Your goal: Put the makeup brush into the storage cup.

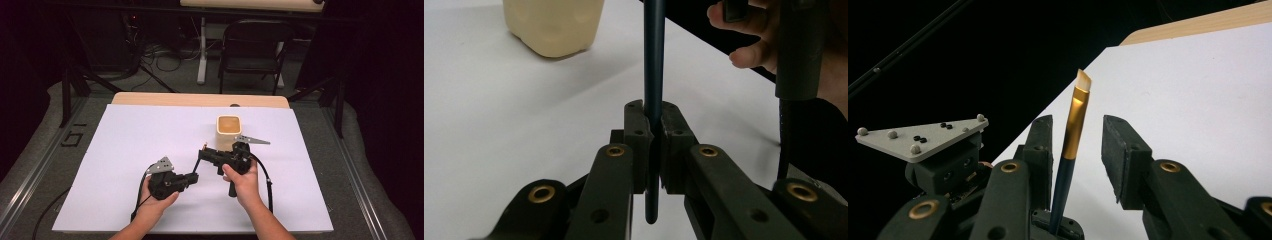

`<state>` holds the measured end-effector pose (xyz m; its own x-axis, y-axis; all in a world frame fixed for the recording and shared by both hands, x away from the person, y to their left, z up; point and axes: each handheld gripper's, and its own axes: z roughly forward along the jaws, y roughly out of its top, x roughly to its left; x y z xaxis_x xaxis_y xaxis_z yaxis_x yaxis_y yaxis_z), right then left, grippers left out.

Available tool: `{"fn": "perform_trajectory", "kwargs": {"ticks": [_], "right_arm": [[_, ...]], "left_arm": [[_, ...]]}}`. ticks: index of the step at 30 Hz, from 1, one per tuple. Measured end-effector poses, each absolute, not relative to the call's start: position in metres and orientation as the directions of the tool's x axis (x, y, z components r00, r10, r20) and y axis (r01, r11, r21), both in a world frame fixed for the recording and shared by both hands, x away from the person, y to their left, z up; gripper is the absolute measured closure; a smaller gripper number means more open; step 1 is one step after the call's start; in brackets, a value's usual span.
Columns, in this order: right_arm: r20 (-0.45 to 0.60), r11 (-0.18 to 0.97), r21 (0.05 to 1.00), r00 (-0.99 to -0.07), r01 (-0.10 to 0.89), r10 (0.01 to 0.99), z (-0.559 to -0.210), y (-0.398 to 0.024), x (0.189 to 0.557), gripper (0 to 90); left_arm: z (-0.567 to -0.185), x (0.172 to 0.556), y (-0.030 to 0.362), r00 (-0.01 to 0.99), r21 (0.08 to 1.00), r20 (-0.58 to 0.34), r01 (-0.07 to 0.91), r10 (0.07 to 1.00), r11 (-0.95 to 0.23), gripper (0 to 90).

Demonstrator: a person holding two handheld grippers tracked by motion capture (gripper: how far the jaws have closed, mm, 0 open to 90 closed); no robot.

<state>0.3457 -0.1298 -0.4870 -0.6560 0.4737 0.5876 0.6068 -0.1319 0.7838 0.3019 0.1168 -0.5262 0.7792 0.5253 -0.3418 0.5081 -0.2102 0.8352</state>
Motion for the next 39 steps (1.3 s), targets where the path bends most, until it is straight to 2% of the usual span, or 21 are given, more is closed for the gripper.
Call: {"fn": "perform_trajectory", "kwargs": {"ticks": [24, 39], "right_arm": [[0.614, -0.141, 0.765, -0.645, 0.629, 0.454, -0.4916, -0.1295, 0.3455, 80.7], [0.657, -0.168, 0.734, -0.626, 0.658, 0.419, -0.4929, -0.1304, 0.3463, 83.5]], "left_arm": [[-0.5287, 0.2988, 0.1101, 0.794, 0.832, -0.331, 0.5, 0.51, -0.239, 84.7], [-0.5286, 0.2984, 0.1097, 0.796, 0.836, -0.325, 0.494, 0.511, -0.239, 84.7]]}}
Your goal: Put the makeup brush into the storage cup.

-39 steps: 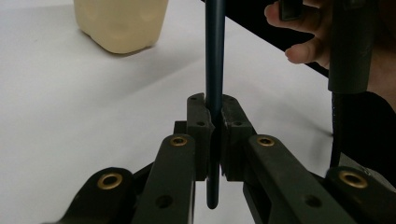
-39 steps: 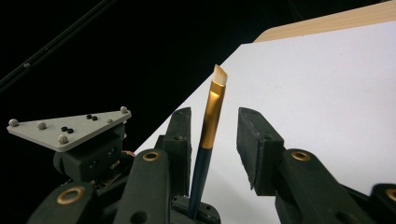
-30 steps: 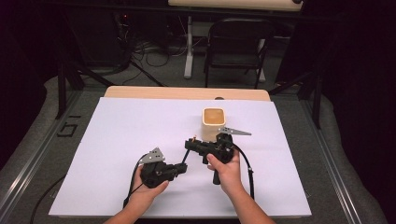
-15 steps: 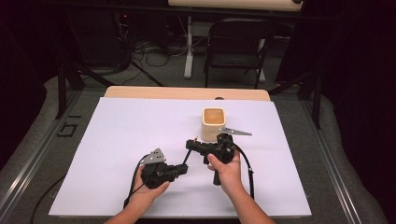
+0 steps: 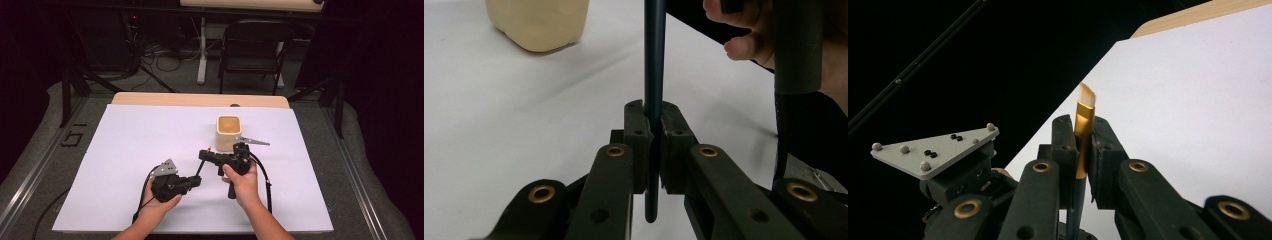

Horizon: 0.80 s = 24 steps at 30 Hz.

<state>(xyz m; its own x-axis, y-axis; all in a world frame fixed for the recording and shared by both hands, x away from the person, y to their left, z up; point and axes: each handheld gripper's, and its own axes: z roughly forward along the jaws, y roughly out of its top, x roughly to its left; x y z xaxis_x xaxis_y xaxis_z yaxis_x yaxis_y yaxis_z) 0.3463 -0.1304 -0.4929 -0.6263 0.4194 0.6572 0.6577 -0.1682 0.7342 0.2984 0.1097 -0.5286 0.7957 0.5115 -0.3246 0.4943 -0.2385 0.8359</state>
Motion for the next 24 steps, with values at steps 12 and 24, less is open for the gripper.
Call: {"fn": "perform_trajectory", "kwargs": {"ticks": [12, 24], "right_arm": [[0.672, -0.179, 0.723, -0.618, 0.667, 0.408, -0.4948, -0.1315, 0.3468, 83.7], [0.67, -0.184, 0.726, -0.619, 0.663, 0.41, -0.4945, -0.1317, 0.3456, 83.7]], "left_arm": [[-0.5285, 0.2982, 0.1098, 0.796, 0.837, -0.319, 0.491, 0.514, -0.241, 84.7], [-0.5281, 0.2976, 0.1099, 0.802, 0.843, -0.298, 0.476, 0.518, -0.252, 83.7]]}}
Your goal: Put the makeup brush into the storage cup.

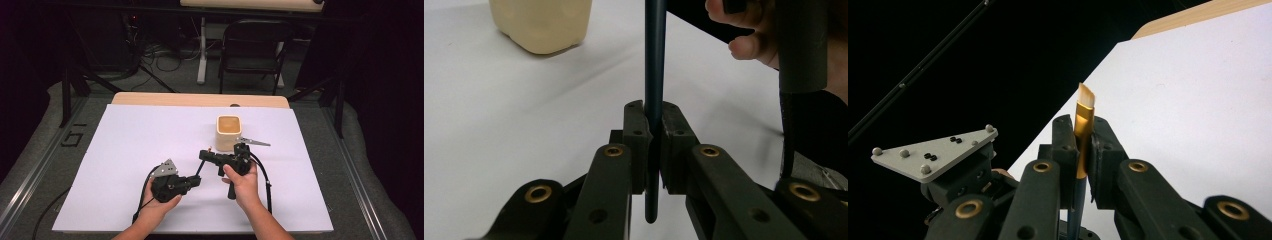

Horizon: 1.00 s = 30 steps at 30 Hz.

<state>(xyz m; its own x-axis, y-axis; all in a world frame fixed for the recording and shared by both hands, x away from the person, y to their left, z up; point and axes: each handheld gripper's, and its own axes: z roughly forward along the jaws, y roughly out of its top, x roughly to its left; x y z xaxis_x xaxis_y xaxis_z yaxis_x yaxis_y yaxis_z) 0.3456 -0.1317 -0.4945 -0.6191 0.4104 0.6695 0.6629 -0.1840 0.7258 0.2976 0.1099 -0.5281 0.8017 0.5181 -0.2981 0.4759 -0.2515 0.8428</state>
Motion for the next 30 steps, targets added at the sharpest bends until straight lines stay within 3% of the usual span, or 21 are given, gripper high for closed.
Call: {"fn": "perform_trajectory", "kwargs": {"ticks": [10, 30], "right_arm": [[0.641, -0.174, 0.747, -0.625, 0.642, 0.445, -0.494, -0.136, 0.344, 83.6], [0.564, -0.187, 0.806, -0.634, 0.561, 0.529, -0.487, -0.148, 0.341, 83.6]], "left_arm": [[-0.53, 0.299, 0.112, 0.799, 0.846, -0.289, 0.471, 0.527, -0.251, 64.7], [-0.526, 0.301, 0.121, 0.782, 0.862, -0.265, 0.455, 0.564, -0.225, 51.8]]}}
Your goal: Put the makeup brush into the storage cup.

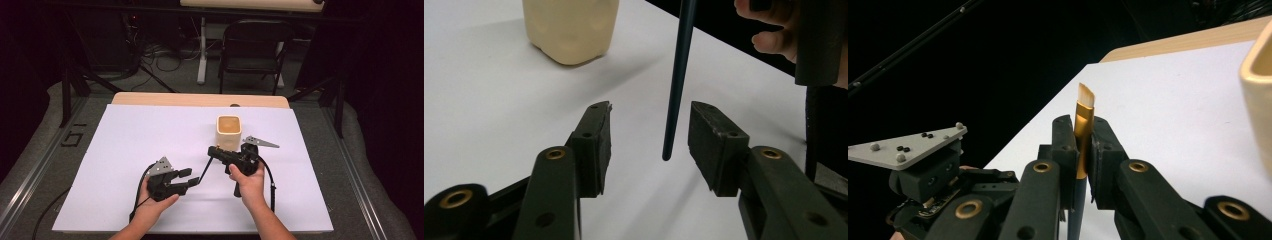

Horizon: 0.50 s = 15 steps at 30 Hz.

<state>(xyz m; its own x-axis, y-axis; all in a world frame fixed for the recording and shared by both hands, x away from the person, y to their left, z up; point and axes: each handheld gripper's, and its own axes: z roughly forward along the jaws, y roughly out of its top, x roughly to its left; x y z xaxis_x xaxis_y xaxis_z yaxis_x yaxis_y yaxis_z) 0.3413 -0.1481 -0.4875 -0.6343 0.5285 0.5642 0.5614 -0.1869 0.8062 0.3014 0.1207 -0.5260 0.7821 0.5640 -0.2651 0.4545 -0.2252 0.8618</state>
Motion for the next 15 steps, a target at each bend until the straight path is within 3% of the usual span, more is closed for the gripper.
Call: {"fn": "perform_trajectory", "kwargs": {"ticks": [15], "right_arm": [[0.438, -0.127, 0.875, -0.651, 0.468, 0.62, -0.478, -0.156, 0.338, 83.6]], "left_arm": [[-0.526, 0.308, 0.132, 0.741, 0.87, -0.196, 0.433, 0.643, -0.234, 39.5]]}}
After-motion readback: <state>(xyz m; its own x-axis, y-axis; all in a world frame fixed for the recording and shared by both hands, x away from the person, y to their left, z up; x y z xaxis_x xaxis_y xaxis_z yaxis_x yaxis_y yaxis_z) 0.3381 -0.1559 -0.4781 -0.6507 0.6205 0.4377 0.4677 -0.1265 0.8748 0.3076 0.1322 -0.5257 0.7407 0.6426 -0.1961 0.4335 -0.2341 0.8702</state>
